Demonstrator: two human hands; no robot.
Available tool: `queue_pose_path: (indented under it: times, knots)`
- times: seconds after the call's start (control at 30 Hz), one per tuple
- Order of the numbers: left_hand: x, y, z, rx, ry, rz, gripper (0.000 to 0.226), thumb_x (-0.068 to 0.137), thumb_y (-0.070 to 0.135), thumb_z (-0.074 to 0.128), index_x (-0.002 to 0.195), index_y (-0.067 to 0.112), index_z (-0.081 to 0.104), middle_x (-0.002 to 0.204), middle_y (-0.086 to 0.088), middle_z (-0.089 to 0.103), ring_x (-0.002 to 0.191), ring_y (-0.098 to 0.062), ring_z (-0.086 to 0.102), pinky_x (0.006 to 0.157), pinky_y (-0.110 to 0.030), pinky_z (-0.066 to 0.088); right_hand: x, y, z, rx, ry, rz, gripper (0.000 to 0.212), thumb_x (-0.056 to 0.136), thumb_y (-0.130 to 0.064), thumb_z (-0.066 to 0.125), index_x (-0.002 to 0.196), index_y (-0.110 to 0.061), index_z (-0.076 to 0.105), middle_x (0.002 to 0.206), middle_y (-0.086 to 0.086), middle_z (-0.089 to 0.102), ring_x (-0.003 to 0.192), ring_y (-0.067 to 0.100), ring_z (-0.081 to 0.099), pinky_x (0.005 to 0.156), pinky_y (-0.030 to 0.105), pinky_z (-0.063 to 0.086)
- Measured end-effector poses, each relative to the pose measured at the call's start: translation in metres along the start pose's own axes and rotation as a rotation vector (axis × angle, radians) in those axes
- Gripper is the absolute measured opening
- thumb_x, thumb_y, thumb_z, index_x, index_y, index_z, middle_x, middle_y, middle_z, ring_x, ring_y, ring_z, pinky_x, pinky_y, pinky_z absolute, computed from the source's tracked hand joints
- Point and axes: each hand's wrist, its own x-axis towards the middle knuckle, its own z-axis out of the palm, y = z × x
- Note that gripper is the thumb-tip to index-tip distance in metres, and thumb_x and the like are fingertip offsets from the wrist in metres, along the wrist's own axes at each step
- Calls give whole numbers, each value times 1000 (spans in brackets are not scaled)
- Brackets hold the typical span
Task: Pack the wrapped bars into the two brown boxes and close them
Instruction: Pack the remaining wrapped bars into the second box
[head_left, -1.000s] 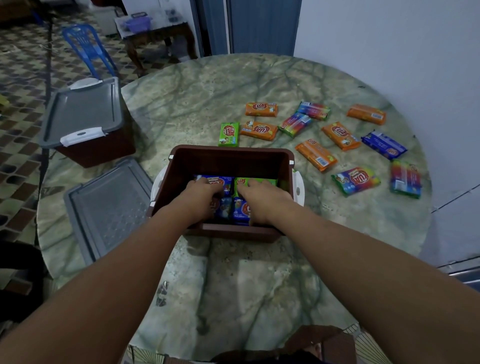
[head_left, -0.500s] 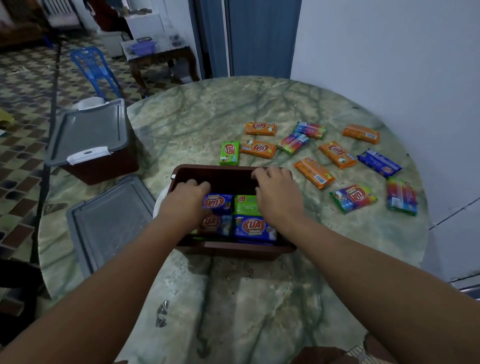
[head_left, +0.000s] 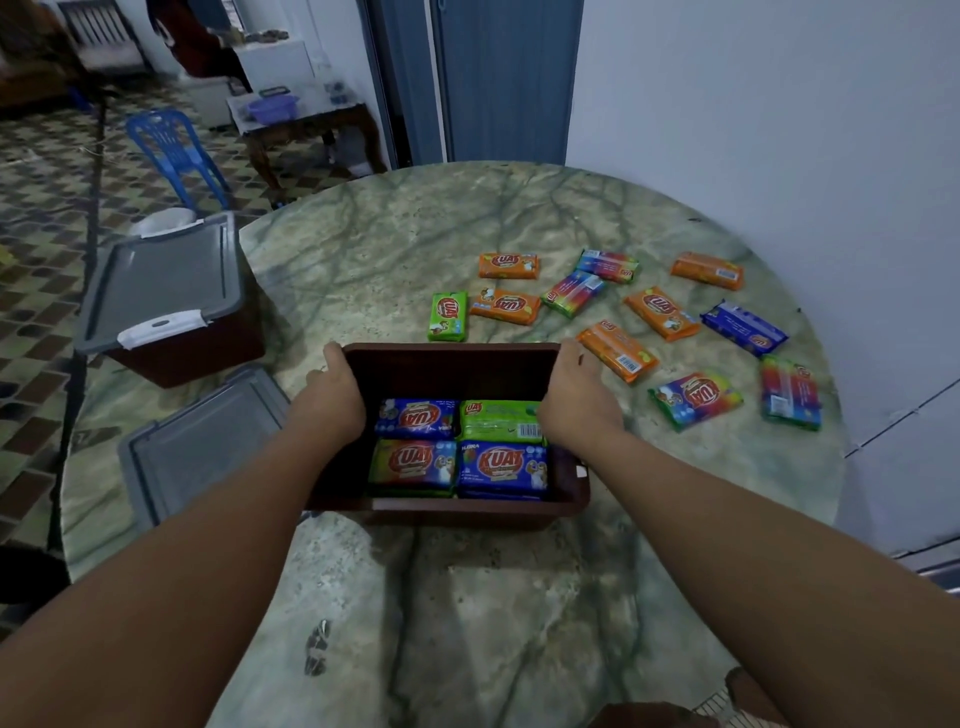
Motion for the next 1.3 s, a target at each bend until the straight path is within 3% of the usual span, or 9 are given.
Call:
queue_pose_path:
  times: [0.13,0.3,0.4,0.7,0.77,0.87,0.97,1.1,1.3]
  knots:
    - [-4,12,4,18,23,-9,52,96,6,47,142,3,21,125,-32,49,110,-49,57,78,-45,38,7,8,-5,-34,-15,-5,56,93,0,57,141,-12,30,141,17,41,112,40,61,70,43,45]
    - [-7,41,12,-9,10,-35,59,93,5,53,142,5,20,128,-31,47,113,-49,57,83,-48,43,21,27,-22,-97,-28,0,59,92,-4,62,142,-10,31,143,19,41,118,42,58,76,44,46]
    - [-4,59,20,-32,6,-20,63,92,9,60,140,7,20,126,-29,49,110,-47,59,76,-44,40,30,41,-33,-130,-2,9,61,93,-6,62,144,-10,30,143,20,42,120,41,57,78,42,43]
    - [1,72,30,-33,78,21,64,91,16,66,138,9,23,122,-25,50,104,-44,61,69,-42,40,39,52,-36,-122,34,14,53,94,-7,61,139,-12,34,138,18,46,114,39,60,74,40,42]
    - [-1,74,30,-39,80,26,62,91,21,65,137,8,25,126,-25,46,112,-45,54,75,-46,43,39,53,-35,-105,45,17,52,95,-7,60,140,-13,35,137,17,47,112,37,60,73,40,41]
    - [-1,75,29,72,167,33,67,87,36,65,138,9,31,137,-22,37,126,-42,37,101,-53,37,38,56,-35,-49,55,23,52,96,-10,58,142,-17,35,136,16,49,113,36,60,75,40,44]
    - [-1,88,26,57,263,122,70,85,37,61,143,12,31,147,-22,26,135,-42,24,115,-55,17,40,63,-36,121,56,34,46,100,-26,54,144,-25,39,134,14,50,120,35,55,89,44,49]
    - [-6,147,18,12,303,292,56,87,40,57,134,13,41,134,-18,37,121,-37,34,105,-47,30,47,85,-46,239,82,59,46,106,-50,36,141,-24,50,138,13,53,128,33,52,105,49,44]
    - [-29,260,39,30,149,600,43,91,42,55,127,18,52,125,-14,52,117,-35,43,100,-44,35,64,156,-71,202,114,155,34,102,-49,38,120,-27,58,126,11,59,112,30,59,96,49,49]
